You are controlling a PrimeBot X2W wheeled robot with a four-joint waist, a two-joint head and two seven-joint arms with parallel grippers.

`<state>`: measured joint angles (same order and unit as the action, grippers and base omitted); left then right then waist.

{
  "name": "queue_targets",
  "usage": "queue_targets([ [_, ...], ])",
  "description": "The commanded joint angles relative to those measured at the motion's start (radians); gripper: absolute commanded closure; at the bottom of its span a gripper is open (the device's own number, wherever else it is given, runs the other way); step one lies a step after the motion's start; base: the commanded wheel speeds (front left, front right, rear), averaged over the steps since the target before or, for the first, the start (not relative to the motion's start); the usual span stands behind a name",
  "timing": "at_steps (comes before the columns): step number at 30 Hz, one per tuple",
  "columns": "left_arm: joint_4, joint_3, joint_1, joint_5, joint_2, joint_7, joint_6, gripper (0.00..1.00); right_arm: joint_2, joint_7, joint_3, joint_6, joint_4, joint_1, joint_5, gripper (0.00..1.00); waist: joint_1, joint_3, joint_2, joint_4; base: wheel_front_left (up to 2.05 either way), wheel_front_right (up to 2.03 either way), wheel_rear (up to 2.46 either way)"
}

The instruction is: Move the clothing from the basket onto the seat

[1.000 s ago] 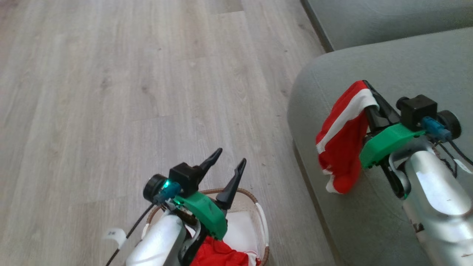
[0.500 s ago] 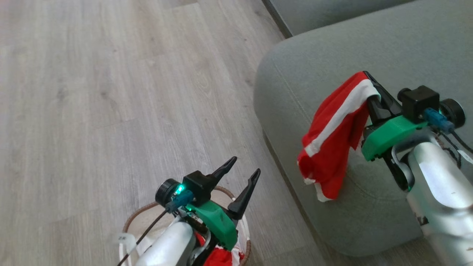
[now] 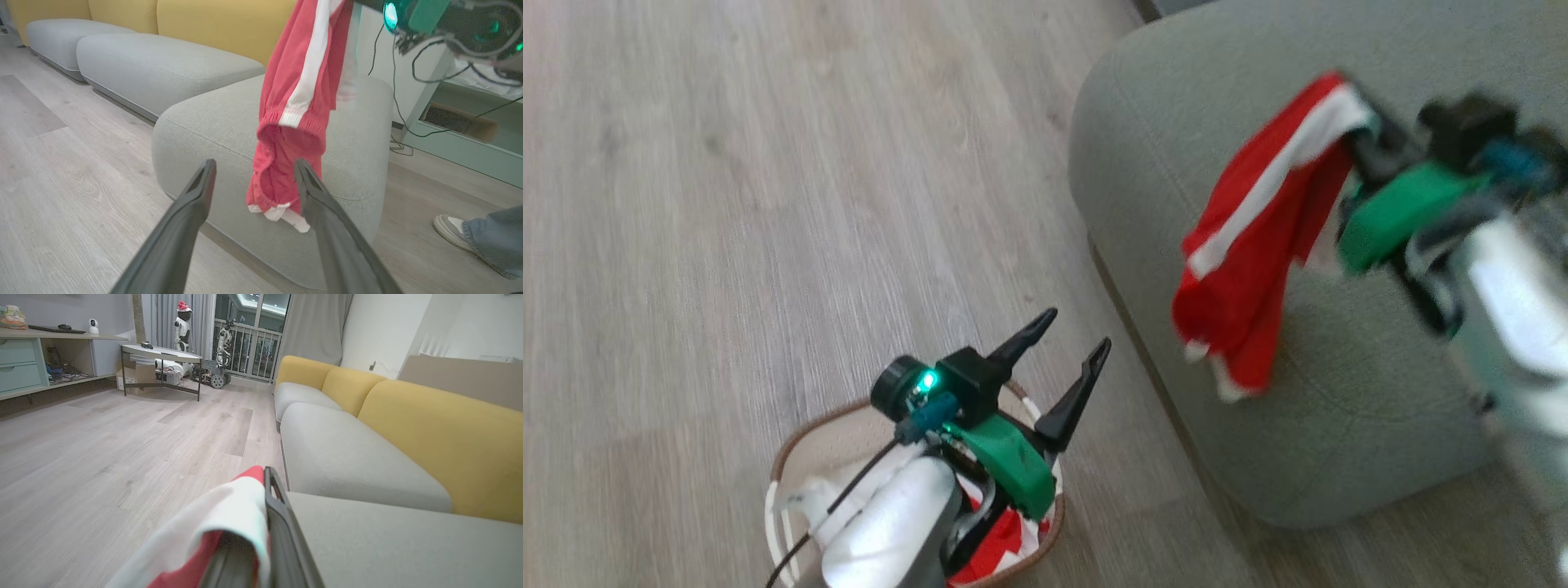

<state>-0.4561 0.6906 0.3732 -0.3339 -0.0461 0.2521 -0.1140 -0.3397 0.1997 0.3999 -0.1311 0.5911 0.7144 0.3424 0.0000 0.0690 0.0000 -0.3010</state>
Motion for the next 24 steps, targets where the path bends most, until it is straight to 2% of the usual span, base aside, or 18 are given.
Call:
queue_targets([
  [1,0.033,-0.042,0.059,0.011,-0.004,0.01,0.004,0.0,-0.021,0.0,0.006,0.0,-0.028,0.083,0.009,1.0,0.0,0.041,0.0,0.021,0.0,0.0,0.0],
  [8,0.05,-0.076,0.135,0.073,-0.011,0.01,0.001,0.0,-0.122,-0.025,-0.023,0.0,0.017,0.331,0.025,1.0,0.0,0.187,0.0,0.089,0.0,0.0,0.0],
  [16,0.12,-0.116,0.21,0.126,-0.026,0.01,0.0,0.0,-0.229,-0.038,-0.141,0.0,0.147,0.611,-0.006,1.0,0.0,0.35,0.0,0.158,0.0,0.0,0.0],
  [21,0.16,-0.128,0.257,0.154,-0.033,0.01,0.0,0.0,-0.249,-0.002,-0.237,0.0,0.263,0.69,-0.082,1.0,0.0,0.444,0.0,0.188,0.0,0.0,0.0],
  [24,0.173,-0.13,0.282,0.17,-0.038,0.01,0.0,0.0,-0.227,0.026,-0.295,0.0,0.327,0.673,-0.119,1.0,0.0,0.492,0.0,0.198,0.0,0.0,0.0],
])
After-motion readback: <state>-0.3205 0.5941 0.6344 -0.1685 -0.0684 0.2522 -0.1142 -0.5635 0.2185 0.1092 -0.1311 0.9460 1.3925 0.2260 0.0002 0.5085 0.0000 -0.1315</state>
